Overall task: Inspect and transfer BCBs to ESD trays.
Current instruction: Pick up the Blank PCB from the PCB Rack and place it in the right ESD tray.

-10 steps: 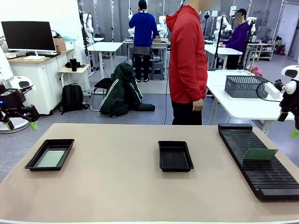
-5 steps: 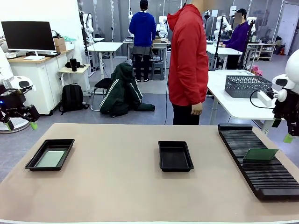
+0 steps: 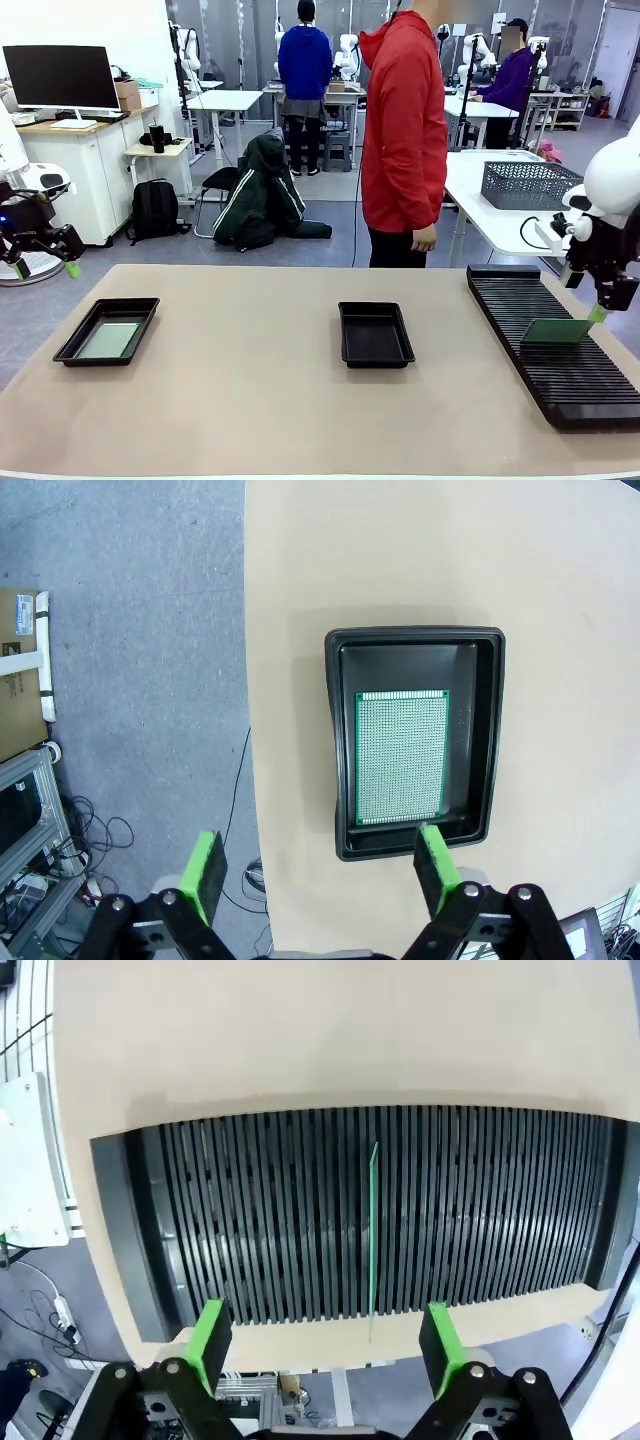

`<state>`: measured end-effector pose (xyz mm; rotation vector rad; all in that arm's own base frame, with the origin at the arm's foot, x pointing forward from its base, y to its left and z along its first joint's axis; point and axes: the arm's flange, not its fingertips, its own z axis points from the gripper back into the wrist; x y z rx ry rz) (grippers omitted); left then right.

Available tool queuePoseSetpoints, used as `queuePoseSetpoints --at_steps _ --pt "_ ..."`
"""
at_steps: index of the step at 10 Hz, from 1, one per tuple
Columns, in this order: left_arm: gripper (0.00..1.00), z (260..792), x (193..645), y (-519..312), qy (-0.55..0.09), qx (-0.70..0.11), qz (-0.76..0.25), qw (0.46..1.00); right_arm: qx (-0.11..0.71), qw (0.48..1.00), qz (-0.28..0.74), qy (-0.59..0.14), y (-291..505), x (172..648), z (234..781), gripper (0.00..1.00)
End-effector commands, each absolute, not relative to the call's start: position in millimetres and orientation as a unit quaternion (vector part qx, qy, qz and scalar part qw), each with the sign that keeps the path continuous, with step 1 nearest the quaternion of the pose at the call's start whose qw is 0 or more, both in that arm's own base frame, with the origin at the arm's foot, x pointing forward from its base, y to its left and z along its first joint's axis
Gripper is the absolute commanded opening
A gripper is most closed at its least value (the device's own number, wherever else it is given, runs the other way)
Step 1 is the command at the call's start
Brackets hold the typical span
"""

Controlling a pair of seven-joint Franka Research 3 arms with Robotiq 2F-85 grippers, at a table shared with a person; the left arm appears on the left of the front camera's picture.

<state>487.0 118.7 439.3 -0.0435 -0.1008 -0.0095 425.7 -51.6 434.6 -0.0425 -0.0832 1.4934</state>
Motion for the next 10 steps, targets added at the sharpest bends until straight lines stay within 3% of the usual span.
queuePoseSetpoints --at_steps 1,10 --pt "1.00 438.8 486.1 119.5 -0.052 -0.025 -0.008 0.998 -0.012 0.722 0.689 -0.060 -53.4 430.8 417.3 1.00" --pt "1.00 438.8 486.1 119.5 -0.052 -0.025 -0.008 0.998 0.008 0.712 0.698 -0.075 -67.4 458.3 379.0 1.00"
